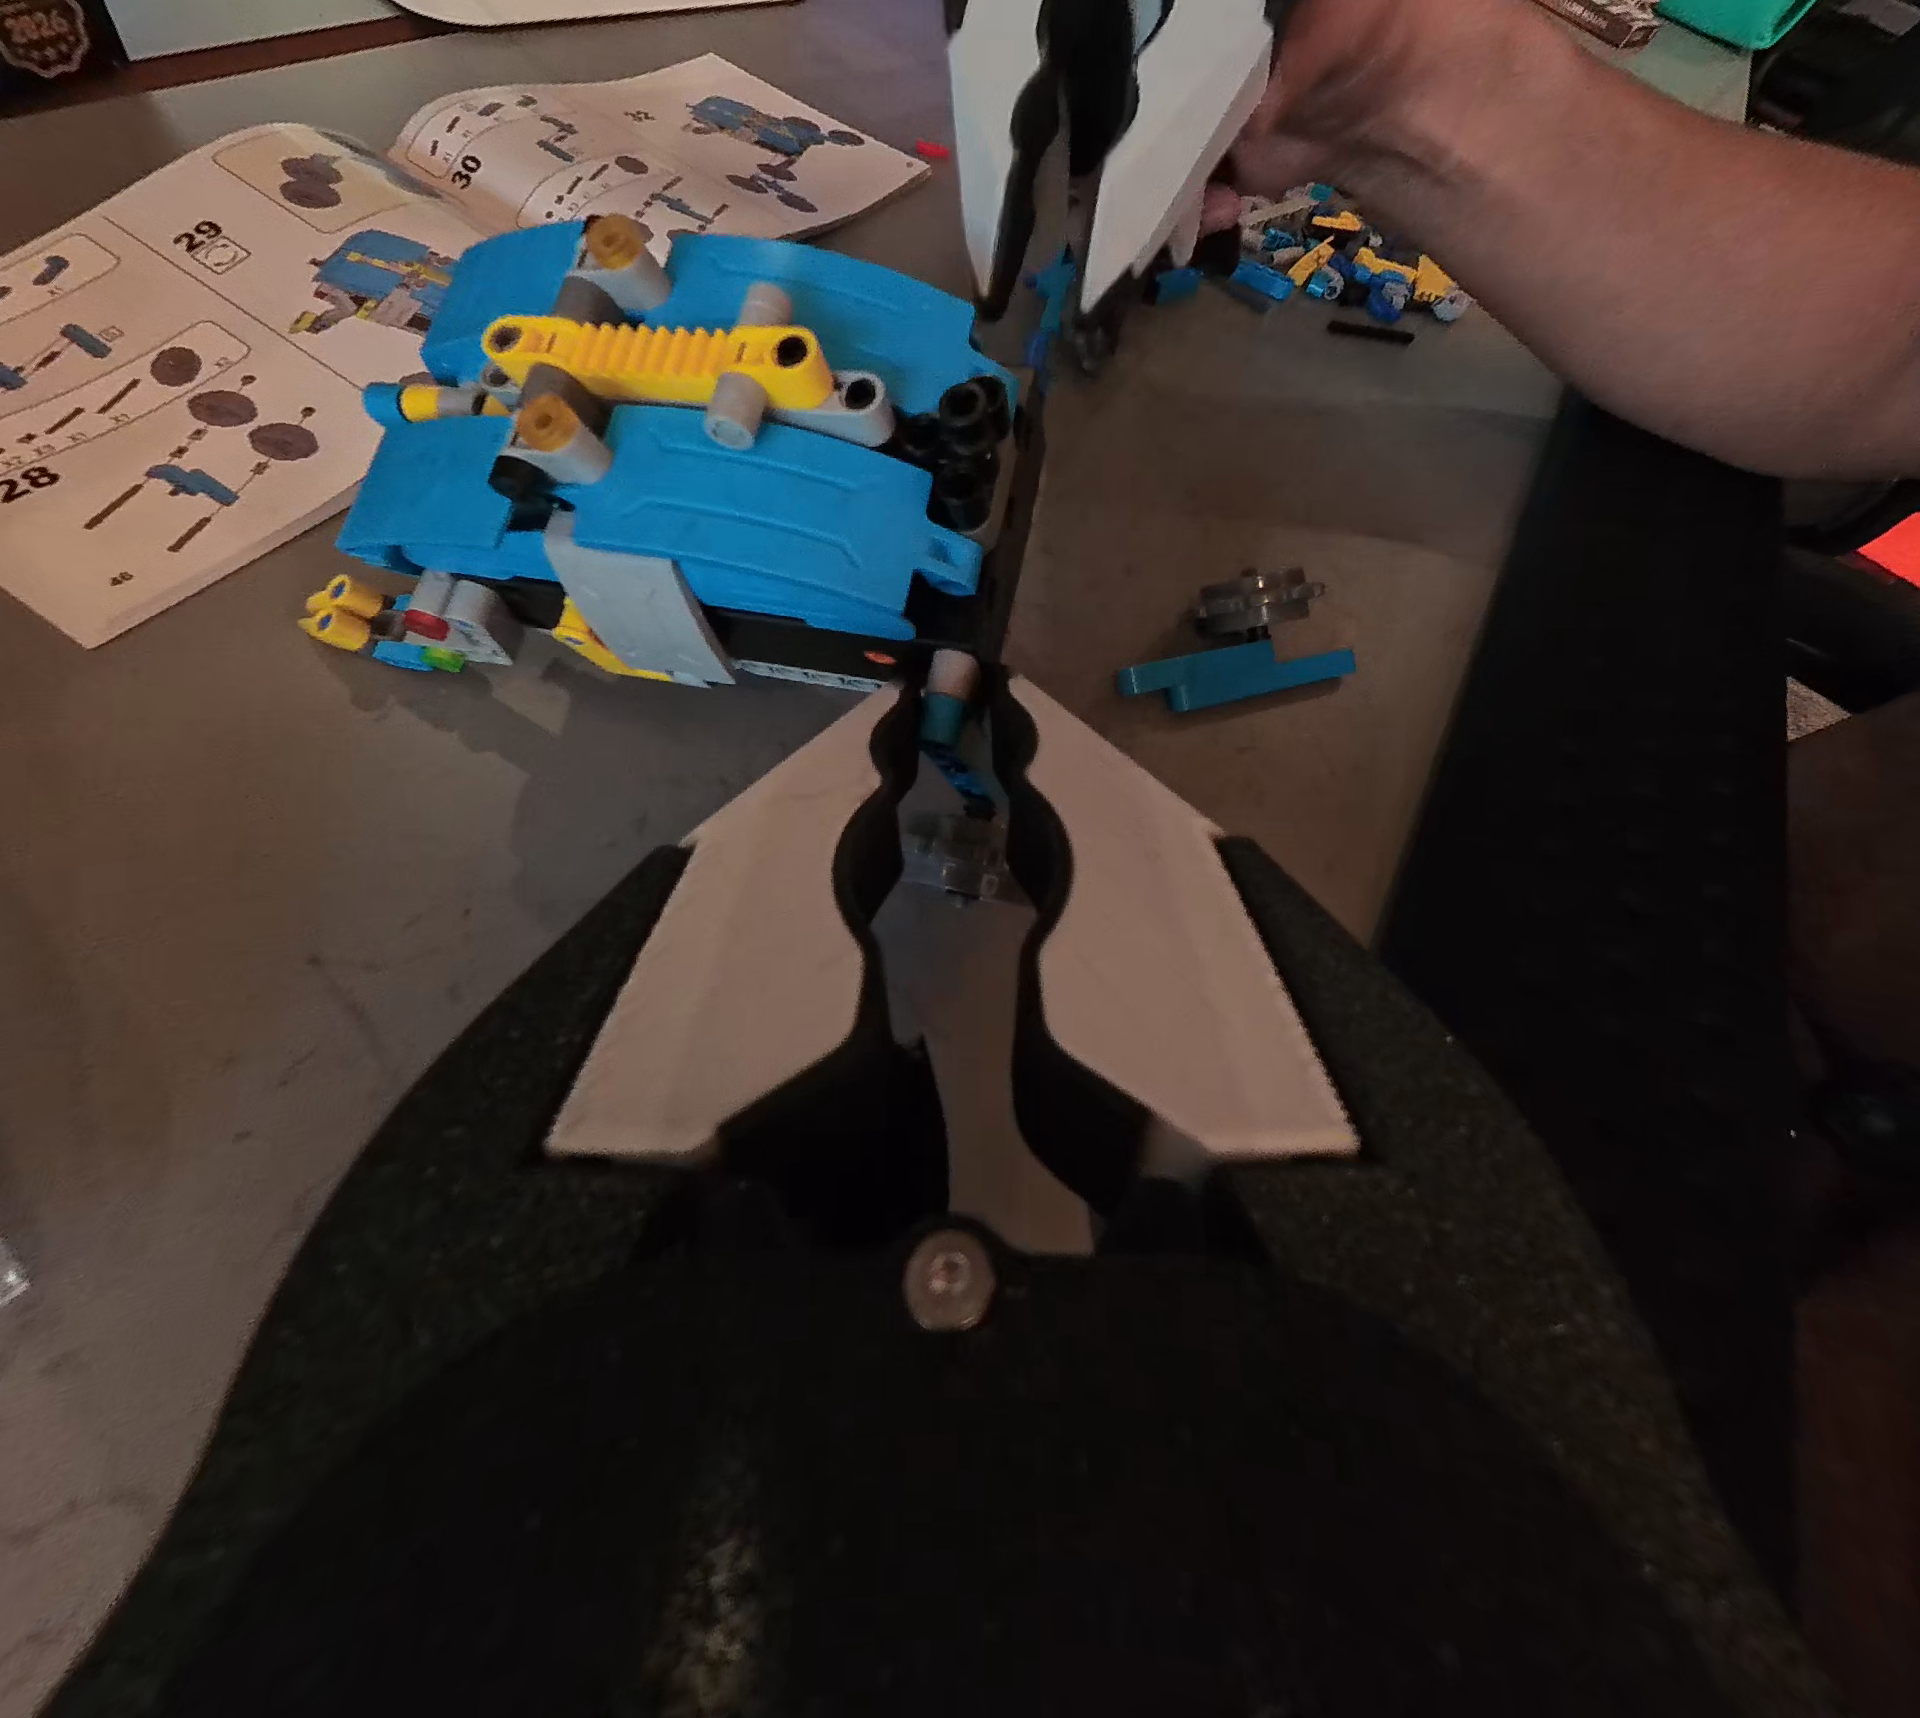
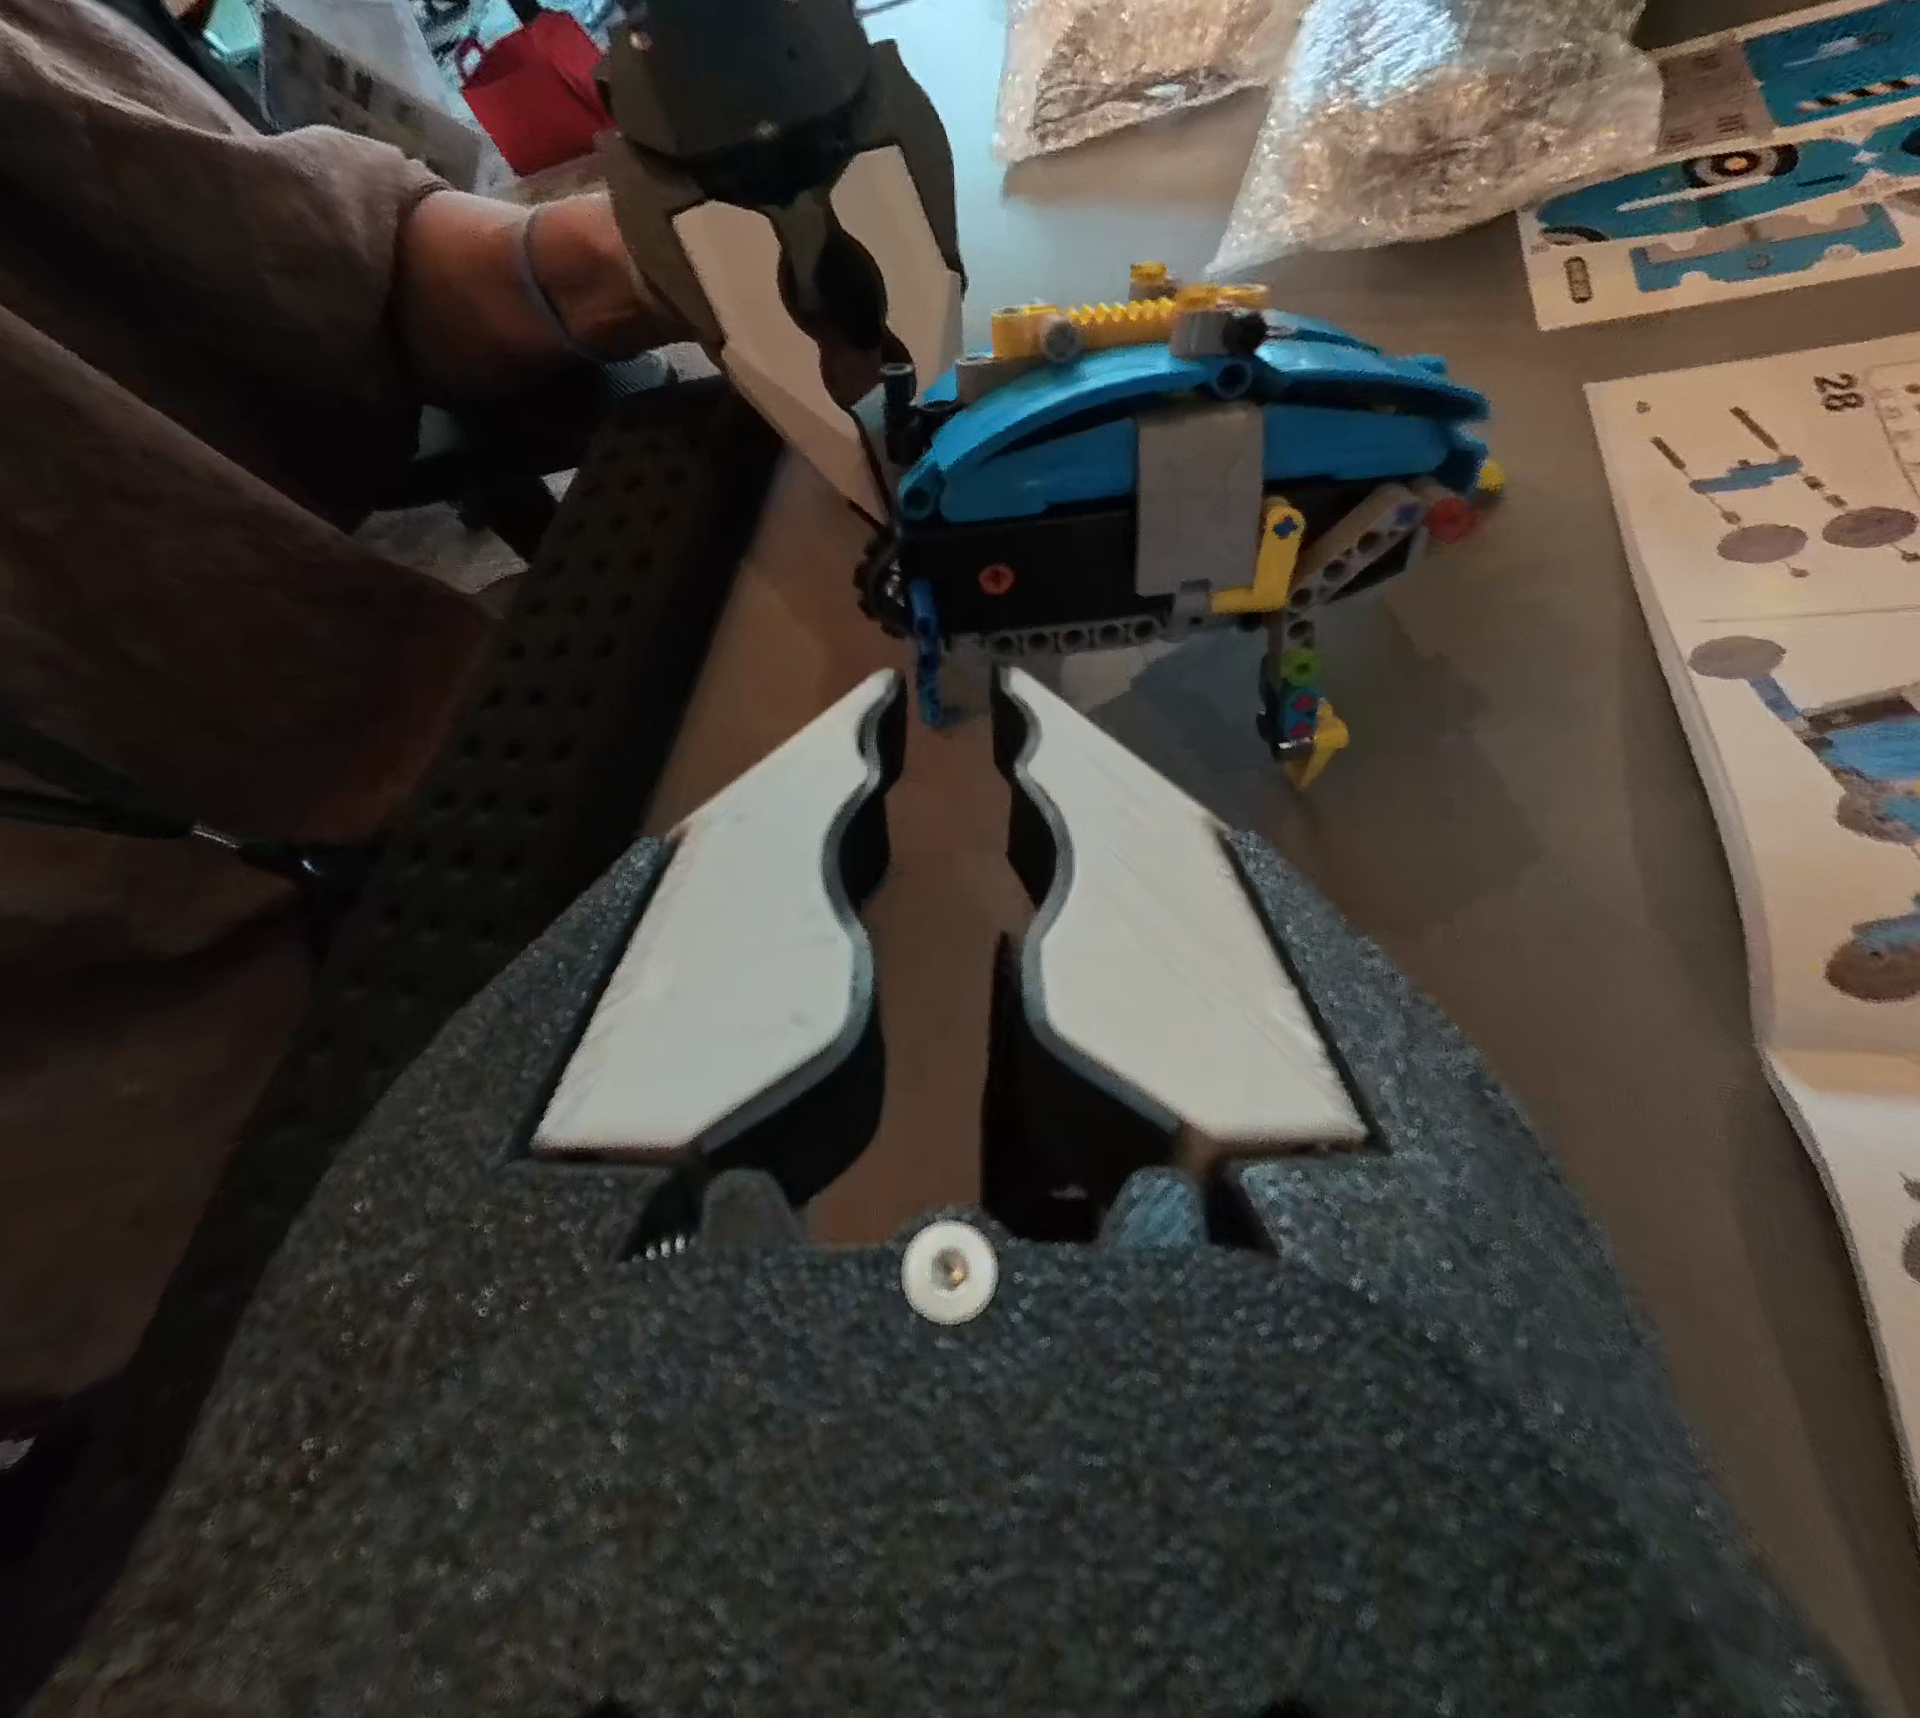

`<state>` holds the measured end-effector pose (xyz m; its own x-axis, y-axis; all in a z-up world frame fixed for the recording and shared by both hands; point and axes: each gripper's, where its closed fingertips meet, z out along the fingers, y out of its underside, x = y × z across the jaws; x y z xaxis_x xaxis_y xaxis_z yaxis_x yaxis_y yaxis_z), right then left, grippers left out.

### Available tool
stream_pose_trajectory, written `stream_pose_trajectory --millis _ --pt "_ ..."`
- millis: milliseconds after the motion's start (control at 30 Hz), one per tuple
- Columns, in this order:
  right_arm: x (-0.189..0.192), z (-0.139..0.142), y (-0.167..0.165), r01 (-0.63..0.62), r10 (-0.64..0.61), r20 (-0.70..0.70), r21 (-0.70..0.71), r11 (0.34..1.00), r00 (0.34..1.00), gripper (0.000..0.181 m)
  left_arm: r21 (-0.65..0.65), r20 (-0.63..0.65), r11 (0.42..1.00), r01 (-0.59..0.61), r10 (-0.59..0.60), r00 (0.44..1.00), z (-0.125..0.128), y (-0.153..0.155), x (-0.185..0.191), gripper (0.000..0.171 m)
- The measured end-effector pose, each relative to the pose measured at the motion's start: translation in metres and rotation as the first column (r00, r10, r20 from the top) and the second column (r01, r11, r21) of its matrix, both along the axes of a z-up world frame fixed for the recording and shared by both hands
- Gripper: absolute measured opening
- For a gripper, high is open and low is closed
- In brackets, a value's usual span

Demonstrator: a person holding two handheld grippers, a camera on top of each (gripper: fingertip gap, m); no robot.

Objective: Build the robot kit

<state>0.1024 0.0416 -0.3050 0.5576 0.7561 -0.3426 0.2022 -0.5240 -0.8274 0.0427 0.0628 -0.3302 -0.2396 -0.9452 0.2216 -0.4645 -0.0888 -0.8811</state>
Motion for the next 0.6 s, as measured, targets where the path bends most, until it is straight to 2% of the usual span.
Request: stream_pose_trajectory --millis 100,200,300,400,500,600 --pt "0.016 0.000 -0.003 0.063 -0.063 0.017 -0.009 0.998 0.998 0.019 0.007 -0.007 1.000 -0.012 0.012 1.000 0.001 0.005 -0.004 0.013" --pt "0.042 -0.018 -0.019 0.128 -0.115 0.241 -0.037 0.991 0.964 0.021 0.026 -0.012 0.999 -0.032 0.033 0.999 0.002 0.013 -0.012 0.012" --pt "0.081 -0.036 -0.043 0.200 -0.133 0.509 -0.079 0.977 0.850 0.024 0.034 -0.023 0.998 -0.047 0.048 0.999 0.003 0.018 -0.018 0.012" --pt "0.092 -0.053 -0.077 0.255 -0.079 0.577 -0.232 0.939 0.813 0.030 0.055 -0.038 0.998 -0.041 0.043 0.998 0.004 0.017 -0.021 0.012" --pt "0.090 -0.066 -0.094 0.286 -0.118 0.627 -0.173 0.943 0.770 0.026 0.041 -0.039 0.998 -0.048 0.050 0.998 0.002 0.014 -0.024 0.012" --pt "0.081 -0.069 -0.109 0.304 -0.179 0.575 -0.129 0.944 0.798 0.024 -0.016 -0.027 0.999 -0.048 0.048 0.999 0.002 0.012 -0.027 0.012"
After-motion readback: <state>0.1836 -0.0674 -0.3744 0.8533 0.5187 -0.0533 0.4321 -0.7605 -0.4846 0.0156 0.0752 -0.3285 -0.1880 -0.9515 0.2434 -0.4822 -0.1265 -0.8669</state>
